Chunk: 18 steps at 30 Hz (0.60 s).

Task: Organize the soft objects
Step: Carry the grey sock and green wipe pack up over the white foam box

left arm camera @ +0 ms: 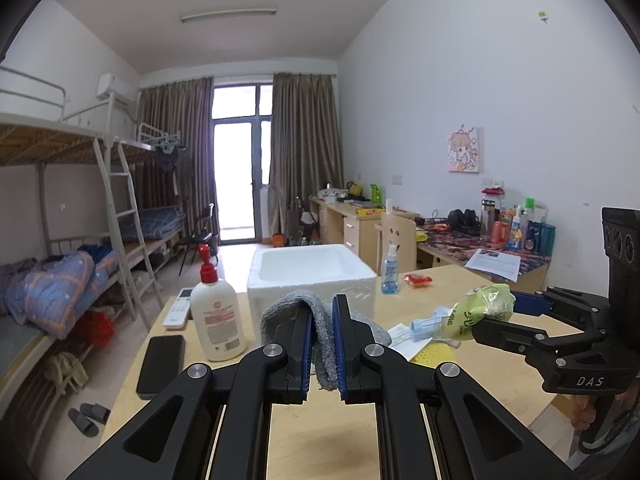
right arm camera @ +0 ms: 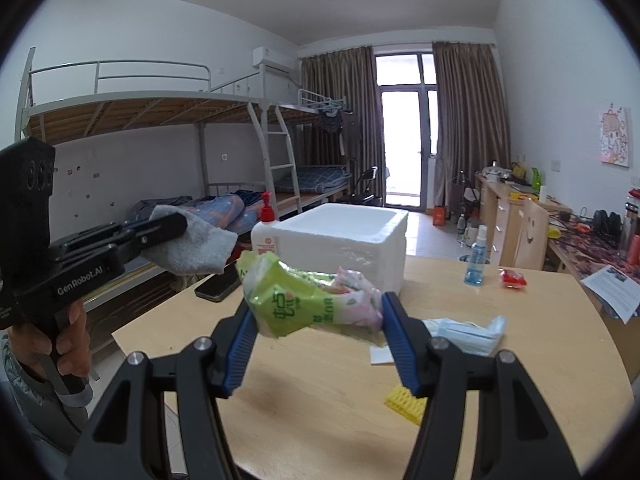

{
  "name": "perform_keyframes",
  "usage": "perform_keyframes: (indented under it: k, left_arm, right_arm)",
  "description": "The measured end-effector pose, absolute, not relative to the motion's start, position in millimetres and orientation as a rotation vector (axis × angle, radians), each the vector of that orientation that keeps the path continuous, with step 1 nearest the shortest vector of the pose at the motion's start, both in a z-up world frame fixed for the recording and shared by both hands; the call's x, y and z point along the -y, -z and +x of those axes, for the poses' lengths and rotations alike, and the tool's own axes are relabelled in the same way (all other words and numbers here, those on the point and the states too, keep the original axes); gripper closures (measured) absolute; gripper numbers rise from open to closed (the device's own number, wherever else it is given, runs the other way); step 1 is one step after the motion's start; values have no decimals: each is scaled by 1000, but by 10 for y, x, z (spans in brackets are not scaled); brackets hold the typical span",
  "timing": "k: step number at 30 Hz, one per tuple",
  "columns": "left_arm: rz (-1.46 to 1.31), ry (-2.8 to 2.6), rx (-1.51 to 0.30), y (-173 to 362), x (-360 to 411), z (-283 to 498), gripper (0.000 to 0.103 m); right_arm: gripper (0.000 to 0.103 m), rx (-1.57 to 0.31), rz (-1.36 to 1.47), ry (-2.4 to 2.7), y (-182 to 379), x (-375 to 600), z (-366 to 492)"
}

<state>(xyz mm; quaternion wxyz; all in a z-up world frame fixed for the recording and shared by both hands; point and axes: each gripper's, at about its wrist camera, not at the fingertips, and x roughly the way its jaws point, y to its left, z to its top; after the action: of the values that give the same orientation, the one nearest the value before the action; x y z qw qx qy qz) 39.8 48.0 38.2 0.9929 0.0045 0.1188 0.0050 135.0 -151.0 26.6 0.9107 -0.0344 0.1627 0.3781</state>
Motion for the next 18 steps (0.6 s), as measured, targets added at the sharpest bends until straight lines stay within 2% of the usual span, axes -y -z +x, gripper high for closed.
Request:
perform_keyframes:
  k: [18]
  left_arm:
    - [-5, -25, -277, -423, -640, 677, 93]
  right_arm:
    - [38, -358, -94, -790, -351, 1338, 1502]
